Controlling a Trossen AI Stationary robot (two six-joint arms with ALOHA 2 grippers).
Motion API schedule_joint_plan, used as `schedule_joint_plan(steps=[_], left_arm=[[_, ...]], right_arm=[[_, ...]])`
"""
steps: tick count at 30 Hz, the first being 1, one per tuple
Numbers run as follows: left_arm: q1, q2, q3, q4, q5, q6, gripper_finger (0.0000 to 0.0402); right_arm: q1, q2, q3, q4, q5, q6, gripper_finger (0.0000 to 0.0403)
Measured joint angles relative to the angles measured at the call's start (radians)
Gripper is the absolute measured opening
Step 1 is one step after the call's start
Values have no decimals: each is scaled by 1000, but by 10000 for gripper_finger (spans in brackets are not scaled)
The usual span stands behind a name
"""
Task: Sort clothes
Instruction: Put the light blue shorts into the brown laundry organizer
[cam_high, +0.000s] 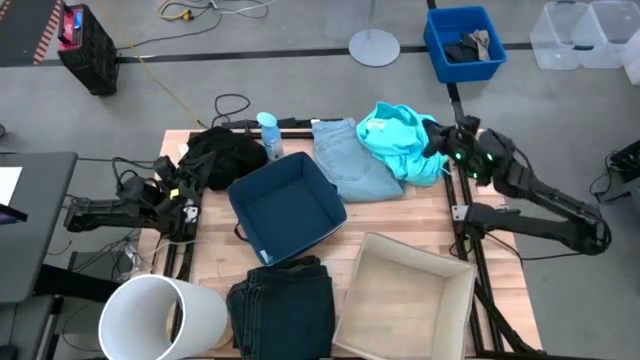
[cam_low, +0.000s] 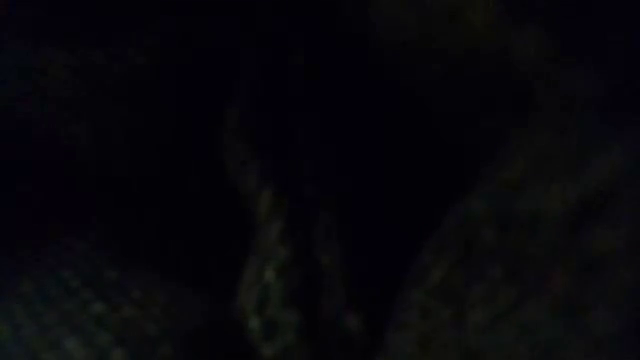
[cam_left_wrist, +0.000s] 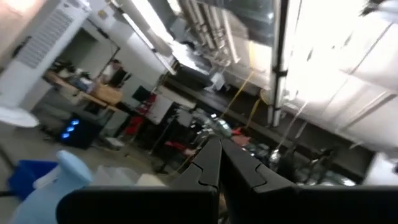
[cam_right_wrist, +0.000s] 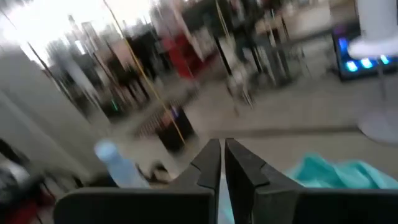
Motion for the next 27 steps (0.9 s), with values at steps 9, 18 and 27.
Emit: schedule_joint_plan(steps=[9,18,27], left_arm=[[0,110,46,-10,-70,-40,0],[0,130,69,-9,-70,-38,0],[0,129,69,-9,-68,-43,0]], right_arm=[[-132,348,333,-402,-152,-9,63],[-168,702,640,-710,-214,-159,157],[-163,1021,873,-993,-226,-292,246]])
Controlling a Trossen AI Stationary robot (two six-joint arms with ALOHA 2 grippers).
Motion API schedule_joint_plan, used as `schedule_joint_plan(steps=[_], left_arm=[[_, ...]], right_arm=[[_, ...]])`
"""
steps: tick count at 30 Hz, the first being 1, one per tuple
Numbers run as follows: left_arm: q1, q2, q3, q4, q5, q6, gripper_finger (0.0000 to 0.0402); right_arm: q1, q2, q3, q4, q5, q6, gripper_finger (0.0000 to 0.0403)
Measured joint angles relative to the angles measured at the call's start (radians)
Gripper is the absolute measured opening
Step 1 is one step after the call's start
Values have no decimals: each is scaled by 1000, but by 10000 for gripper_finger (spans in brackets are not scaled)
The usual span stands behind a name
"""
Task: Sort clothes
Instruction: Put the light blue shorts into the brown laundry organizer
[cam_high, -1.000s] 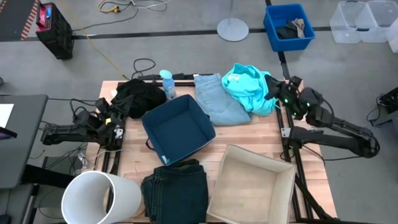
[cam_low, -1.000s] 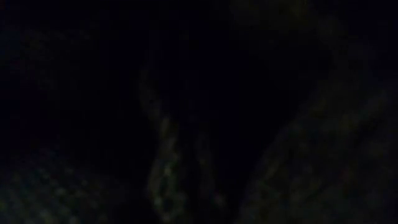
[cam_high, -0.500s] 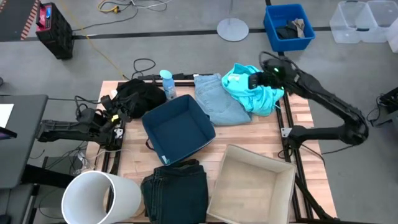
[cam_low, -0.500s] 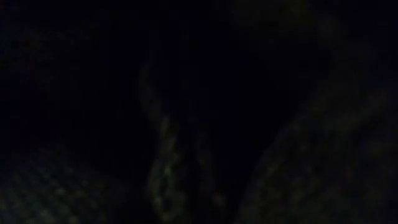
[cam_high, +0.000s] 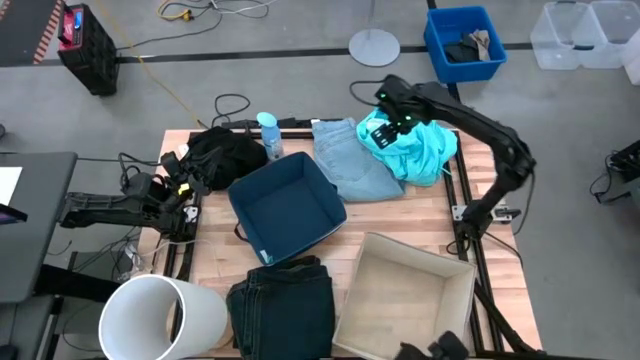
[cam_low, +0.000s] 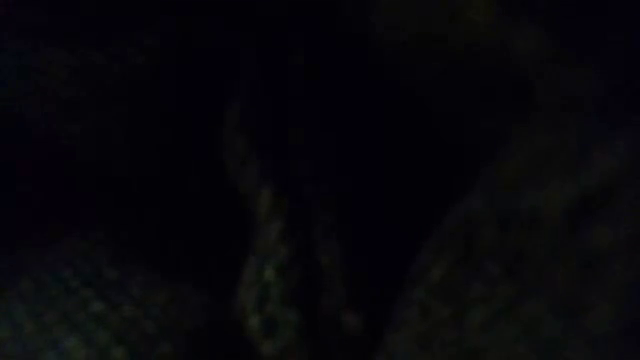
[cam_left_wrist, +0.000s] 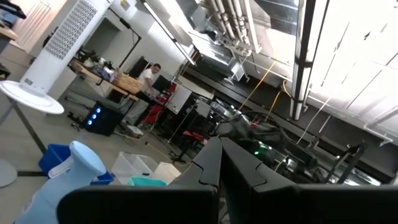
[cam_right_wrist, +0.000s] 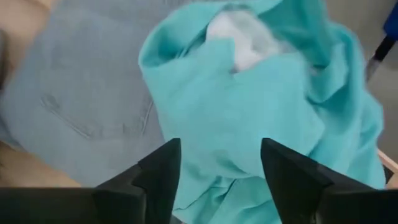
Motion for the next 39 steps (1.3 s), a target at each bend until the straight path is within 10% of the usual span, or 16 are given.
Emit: schedule_joint_plan(steps=[24,39], left_arm=[[0,0,0,-63,11,-39,0],[0,0,0,-71,10,-47,0]], right_arm=[[3,172,36,-58,-38,-42,244],[3,172,36,-58,-38,-97,124]])
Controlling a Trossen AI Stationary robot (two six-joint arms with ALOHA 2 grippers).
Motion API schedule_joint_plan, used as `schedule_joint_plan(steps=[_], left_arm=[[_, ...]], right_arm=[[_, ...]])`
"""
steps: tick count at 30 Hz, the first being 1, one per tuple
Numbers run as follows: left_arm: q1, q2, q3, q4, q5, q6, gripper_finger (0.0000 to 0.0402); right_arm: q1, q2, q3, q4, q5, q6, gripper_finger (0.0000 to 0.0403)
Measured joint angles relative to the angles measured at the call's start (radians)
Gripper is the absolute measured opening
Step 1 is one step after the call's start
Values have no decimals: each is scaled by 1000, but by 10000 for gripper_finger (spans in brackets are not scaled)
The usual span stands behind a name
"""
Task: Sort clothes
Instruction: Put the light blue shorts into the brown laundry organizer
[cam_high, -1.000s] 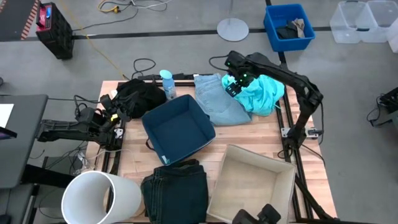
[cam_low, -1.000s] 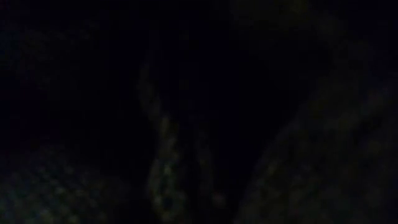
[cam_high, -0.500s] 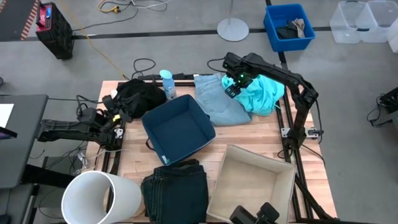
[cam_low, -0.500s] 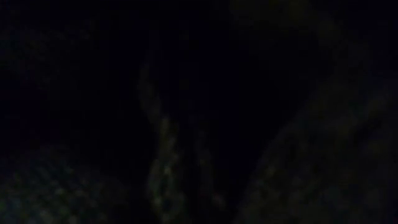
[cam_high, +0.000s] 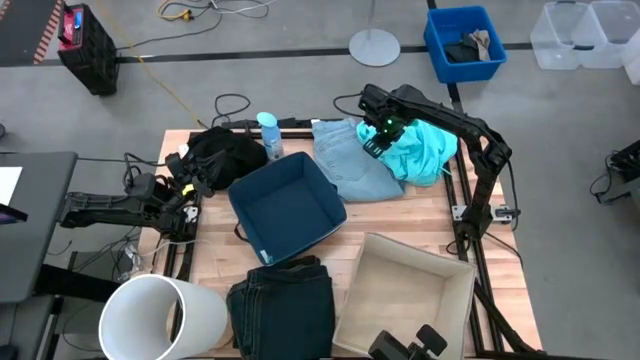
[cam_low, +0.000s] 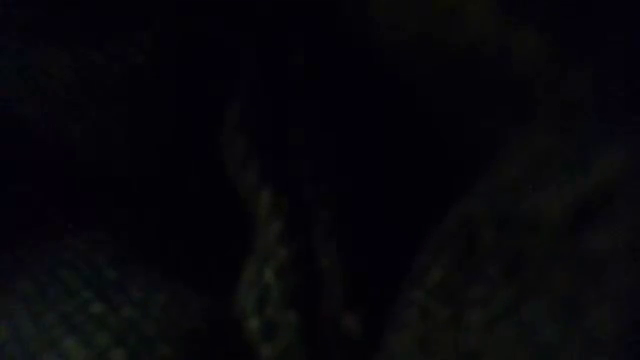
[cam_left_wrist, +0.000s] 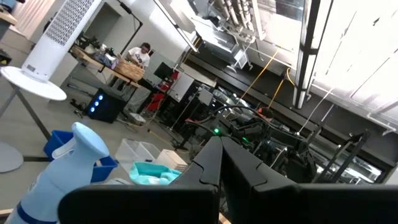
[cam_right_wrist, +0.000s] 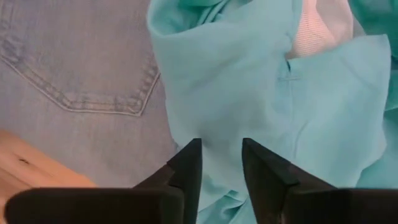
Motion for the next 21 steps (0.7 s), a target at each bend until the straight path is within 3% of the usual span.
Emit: schedule_joint_plan(steps=[6,10,14,21], left_arm=[[0,0,0,0,0,-1,0],[0,0,0,0,-1,-12,0],[0,0,0,1,-3,-6,0],[0,0,0,1,-3,-1,0]], right_arm=[[6,0,0,-7,-3,-7,101],[24,-20,-1,-24,-3,14,106],[49,-54,-1,0,4,44,140],[57,-47,0,38,8,72,243]])
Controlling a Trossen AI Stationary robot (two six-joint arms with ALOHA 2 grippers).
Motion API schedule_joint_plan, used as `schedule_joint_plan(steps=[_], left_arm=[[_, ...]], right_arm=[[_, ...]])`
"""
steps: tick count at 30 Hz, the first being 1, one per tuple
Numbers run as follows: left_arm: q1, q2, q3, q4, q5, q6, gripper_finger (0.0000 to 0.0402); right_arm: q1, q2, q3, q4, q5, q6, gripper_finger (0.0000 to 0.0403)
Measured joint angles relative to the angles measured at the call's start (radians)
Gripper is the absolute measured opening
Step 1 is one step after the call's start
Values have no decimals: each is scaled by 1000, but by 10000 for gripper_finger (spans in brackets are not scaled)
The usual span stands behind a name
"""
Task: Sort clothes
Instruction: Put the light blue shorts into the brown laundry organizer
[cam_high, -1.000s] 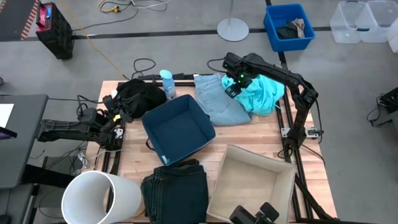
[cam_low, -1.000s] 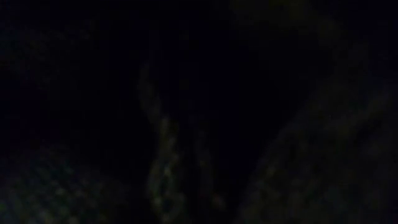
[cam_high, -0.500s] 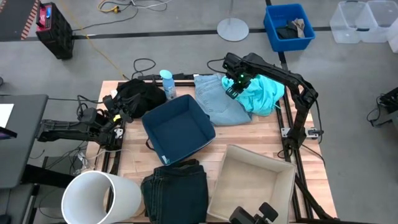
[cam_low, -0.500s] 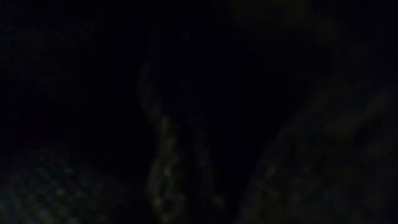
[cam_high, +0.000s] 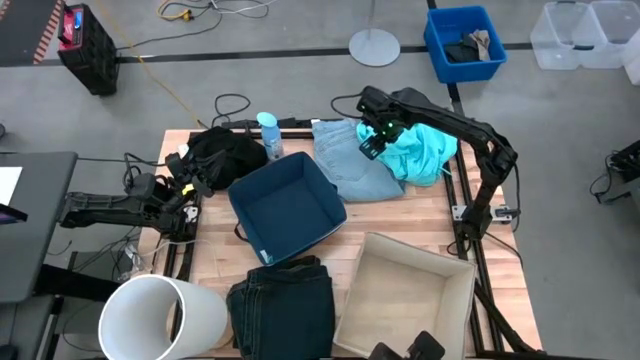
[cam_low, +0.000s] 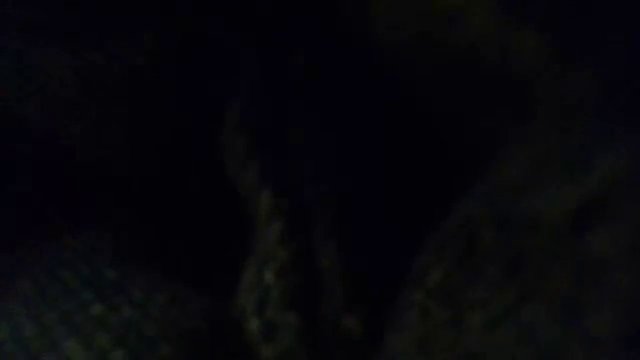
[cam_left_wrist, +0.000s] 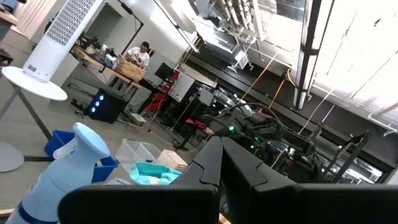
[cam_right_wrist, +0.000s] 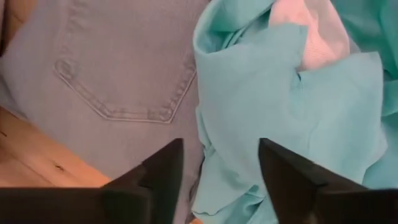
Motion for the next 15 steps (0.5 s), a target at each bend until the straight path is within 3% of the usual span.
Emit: schedule_joint_plan(steps=[4,15], left_arm=[[0,0,0,0,0,0,0],[0,0,0,0,1,1,0]], right_arm=[[-13,56,0,1,0,3,269],[-34,71,21,3,7,-29,266]])
